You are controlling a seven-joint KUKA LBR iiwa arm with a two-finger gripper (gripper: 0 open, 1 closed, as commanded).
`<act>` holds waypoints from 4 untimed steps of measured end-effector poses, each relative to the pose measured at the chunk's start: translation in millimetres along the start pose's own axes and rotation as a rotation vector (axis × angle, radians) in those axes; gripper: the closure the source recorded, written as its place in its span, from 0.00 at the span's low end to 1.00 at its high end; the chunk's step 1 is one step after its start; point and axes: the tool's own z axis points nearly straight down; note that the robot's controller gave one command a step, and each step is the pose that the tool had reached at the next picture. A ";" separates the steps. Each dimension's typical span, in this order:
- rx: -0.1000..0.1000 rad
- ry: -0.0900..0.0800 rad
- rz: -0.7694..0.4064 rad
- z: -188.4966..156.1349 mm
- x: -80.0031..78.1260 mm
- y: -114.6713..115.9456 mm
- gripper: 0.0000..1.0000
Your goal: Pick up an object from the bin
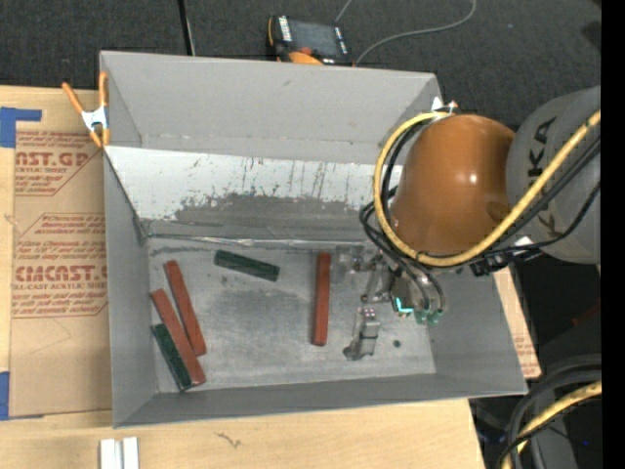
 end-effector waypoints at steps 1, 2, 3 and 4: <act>0.000 -0.002 0.085 110.0 -49.9 0.5 0.00; -0.002 -0.007 0.325 145.9 -87.1 -46.0 0.00; -0.002 -0.013 0.309 145.4 -110.0 -8.5 0.00; -0.005 -0.009 0.324 144.6 -107.6 75.4 0.00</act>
Offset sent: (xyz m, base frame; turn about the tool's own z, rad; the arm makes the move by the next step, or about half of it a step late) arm 0.0496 0.0001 -0.1053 0.0855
